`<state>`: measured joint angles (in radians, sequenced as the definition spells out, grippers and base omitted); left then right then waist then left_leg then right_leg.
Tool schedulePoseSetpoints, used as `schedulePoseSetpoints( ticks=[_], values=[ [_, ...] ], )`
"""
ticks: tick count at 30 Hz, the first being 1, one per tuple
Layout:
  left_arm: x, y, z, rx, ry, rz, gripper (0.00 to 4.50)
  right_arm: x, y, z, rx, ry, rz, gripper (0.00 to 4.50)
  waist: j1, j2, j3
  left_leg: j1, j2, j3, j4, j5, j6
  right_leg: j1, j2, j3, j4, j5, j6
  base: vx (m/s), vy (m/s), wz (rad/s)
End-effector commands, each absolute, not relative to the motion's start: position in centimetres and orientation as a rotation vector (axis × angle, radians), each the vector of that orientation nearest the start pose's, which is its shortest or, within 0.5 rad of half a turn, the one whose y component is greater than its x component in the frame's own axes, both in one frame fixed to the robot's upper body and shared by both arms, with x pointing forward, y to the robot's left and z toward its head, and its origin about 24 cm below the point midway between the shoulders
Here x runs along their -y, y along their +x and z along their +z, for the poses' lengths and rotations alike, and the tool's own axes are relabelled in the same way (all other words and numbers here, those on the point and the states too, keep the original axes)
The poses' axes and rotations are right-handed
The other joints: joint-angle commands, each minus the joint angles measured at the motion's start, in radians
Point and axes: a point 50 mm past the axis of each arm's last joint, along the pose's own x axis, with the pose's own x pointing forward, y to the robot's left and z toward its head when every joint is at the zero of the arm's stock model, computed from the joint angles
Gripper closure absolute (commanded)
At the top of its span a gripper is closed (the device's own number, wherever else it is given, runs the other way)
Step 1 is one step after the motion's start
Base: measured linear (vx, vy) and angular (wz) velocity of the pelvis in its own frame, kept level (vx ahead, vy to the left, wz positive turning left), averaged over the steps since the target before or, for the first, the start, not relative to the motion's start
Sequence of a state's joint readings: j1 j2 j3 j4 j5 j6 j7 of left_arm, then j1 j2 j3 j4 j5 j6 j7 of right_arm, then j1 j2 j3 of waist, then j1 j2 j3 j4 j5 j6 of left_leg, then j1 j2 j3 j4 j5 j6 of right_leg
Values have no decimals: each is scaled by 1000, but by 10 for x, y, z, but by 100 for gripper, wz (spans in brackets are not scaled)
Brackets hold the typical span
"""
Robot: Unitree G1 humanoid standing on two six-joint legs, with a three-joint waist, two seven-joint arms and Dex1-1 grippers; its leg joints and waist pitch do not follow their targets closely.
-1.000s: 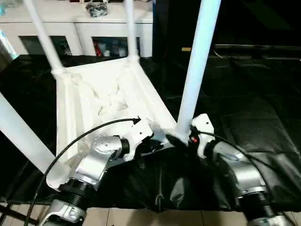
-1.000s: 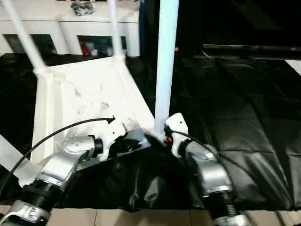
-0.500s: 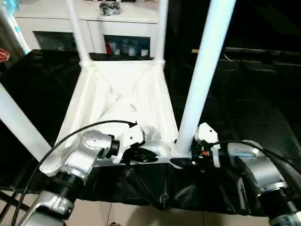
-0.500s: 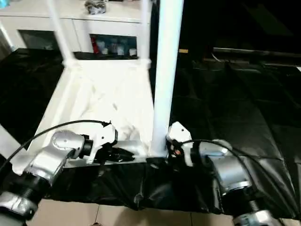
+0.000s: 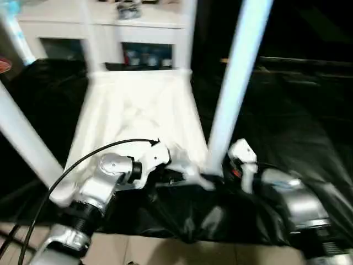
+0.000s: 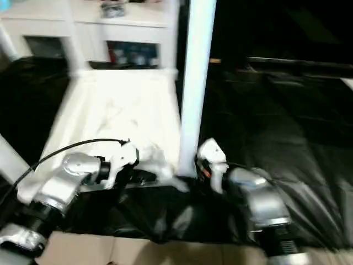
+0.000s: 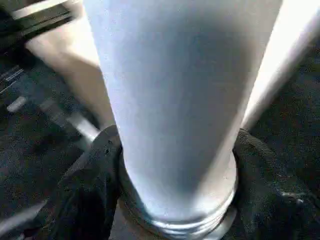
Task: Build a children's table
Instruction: Rotate leg to tighten
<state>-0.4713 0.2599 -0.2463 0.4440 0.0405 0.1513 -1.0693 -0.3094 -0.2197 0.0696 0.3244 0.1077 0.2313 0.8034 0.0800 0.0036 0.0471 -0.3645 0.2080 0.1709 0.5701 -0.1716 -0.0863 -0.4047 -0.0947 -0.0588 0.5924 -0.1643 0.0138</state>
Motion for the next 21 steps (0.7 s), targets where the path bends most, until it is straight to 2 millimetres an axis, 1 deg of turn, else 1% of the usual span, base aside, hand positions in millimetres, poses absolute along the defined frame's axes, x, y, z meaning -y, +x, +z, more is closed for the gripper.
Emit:
schedulePoseSetpoints(
  ticks=[1,2,3,4,5,6,8,9,10,12,13,14,15,16,17,18,19,21],
  values=[
    [-71,293,46,-271,230,-1282,450,100,290,27,-288,17,886,178,-2,-13,-48,5,11,-3,-75,-334,-3,35,-45,26,-96,-525,-116,0,0,0],
    [-67,292,46,-274,222,-1272,450,97,291,25,-289,23,853,178,-4,-17,-49,6,11,-3,-74,-333,0,34,-45,27,-97,-528,-113,0,0,0],
    [-64,292,45,-273,213,-1249,450,92,292,24,-289,18,816,178,-6,-19,-51,4,11,-3,-74,-321,4,34,-45,27,-97,-525,-112,0,0,0],
    [-61,292,45,-274,208,-1238,450,89,293,22,-293,9,787,178,-7,-19,-50,2,11,-3,-75,-315,5,34,-44,28,-96,-520,-111,0,0,0],
    [-59,292,45,-272,206,-1220,450,85,294,21,-294,0,762,178,-12,-17,-50,1,11,-3,-76,-306,3,34,-44,27,-95,-507,-112,0,0,0],
    [-57,292,45,-271,205,-1211,450,83,295,21,-294,-5,748,178,-16,-16,-50,2,10,-3,-76,-311,5,33,-41,27,-95,-501,-114,0,0,0],
    [-55,290,45,-269,188,-1214,450,74,293,26,-265,-19,797,178,-17,-15,-52,2,10,-2,-75,-311,11,34,-40,28,-94,-483,-115,0,0,0],
    [-54,289,45,-270,186,-1211,450,70,292,29,-244,-28,824,122,-18,-12,-54,0,12,-2,-75,-306,15,35,-39,29,-91,-457,-120,0,0,0],
    [-54,289,45,-270,186,-1211,450,70,292,29,-244,-28,824,108,-17,-11,-54,-1,11,-1,-75,-298,19,36,-38,30,-89,-434,-126,0,0,0],
    [-57,290,45,-277,194,-1206,450,72,293,32,-238,16,836,106,-16,-9,-57,0,12,1,-74,-285,23,37,-37,32,-86,-395,-139,0,0,0],
    [-57,290,45,-277,194,-1206,450,72,293,32,-238,16,836,87,-16,-9,-57,0,11,1,-74,-282,25,37,-37,32,-85,-383,-143,0,0,0],
    [-60,290,45,-278,205,-1223,450,76,293,33,-238,-8,866,87,-16,-10,-57,-2,11,2,-74,-277,28,39,-36,32,-83,-367,-148,0,0,0],
    [-63,290,46,-279,212,-1236,450,79,293,33,-235,-41,885,75,-14,-14,-58,-2,12,2,-73,-273,32,41,-38,32,-81,-362,-151,0,0,0],
    [-65,290,47,-277,216,-1246,450,81,293,34,-232,-56,899,63,-13,-21,-57,-2,12,3,-73,-271,36,41,-38,32,-82,-363,-150,0,0,0],
    [-68,290,48,-278,215,-1259,450,83,293,34,-231,-63,916,55,-11,-18,-57,-2,12,3,-72,-267,37,41,-39,32,-80,-364,-151,0,0,0],
    [-70,290,49,-278,216,-1272,450,85,293,36,-230,-67,935,55,-12,-18,-57,-4,12,4,-72,-253,43,41,-39,33,-79,-349,-155,0,0,0],
    [-72,291,50,-278,222,-1287,450,87,292,37,-231,-70,966,55,-10,-14,-57,-1,11,5,-70,-251,46,39,-38,34,-79,-339,-160,0,0,0],
    [-80,292,51,-289,245,-1327,450,95,290,40,-232,-93,1054,55,-8,-14,-57,-1,12,5,-69,-247,52,41,-37,33,-76,-322,-169,0,0,0]
  ],
)
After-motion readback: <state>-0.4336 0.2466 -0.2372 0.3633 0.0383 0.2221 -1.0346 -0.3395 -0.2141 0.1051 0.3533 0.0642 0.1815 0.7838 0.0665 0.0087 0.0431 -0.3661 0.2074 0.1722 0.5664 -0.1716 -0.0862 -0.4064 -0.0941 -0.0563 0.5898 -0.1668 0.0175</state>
